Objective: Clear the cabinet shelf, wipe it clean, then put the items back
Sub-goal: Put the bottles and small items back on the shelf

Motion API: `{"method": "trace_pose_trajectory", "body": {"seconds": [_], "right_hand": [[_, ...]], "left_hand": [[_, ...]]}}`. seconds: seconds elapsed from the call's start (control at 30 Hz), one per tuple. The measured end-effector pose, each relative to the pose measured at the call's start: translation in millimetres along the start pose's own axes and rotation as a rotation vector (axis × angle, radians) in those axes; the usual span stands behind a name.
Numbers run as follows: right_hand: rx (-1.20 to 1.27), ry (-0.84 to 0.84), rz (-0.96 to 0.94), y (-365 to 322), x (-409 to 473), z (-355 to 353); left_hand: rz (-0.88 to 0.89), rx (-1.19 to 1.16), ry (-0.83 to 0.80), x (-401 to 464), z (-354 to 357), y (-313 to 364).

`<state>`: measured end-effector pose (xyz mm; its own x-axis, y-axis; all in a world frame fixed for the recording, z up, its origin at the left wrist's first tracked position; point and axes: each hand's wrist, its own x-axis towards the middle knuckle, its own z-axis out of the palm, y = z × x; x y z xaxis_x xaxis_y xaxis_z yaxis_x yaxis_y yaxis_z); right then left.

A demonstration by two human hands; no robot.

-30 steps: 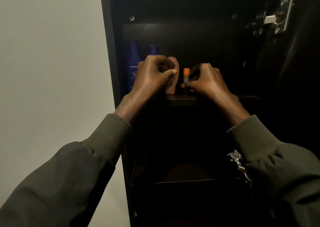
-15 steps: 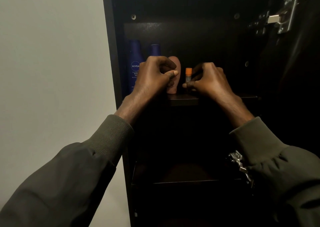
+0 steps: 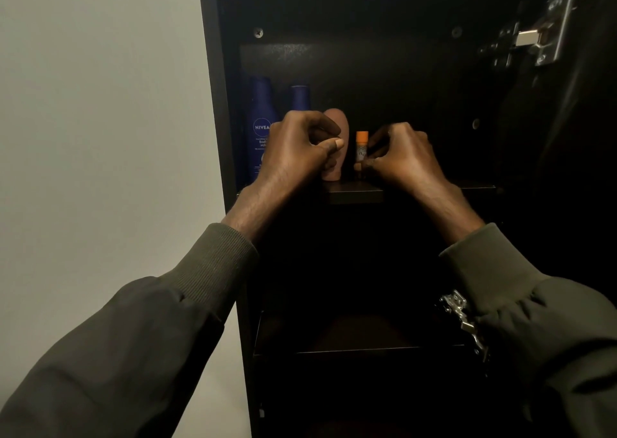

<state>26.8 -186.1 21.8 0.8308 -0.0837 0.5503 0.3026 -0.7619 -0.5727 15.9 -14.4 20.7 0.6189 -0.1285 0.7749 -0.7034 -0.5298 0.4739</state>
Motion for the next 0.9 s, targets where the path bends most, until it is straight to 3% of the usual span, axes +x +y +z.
{"method": "trace_pose_trajectory", "body": {"seconds": [0.57,0.9], "right_hand": [[0.016,0.018,0.002,-1,-5,-5],[0.001,0.187,-0.057,-1,-19,-15]], "left_hand": [[0.022,0.024,-0.006,-3,2,0],[0.045,0.035,0.016,-8,1,3]]}}
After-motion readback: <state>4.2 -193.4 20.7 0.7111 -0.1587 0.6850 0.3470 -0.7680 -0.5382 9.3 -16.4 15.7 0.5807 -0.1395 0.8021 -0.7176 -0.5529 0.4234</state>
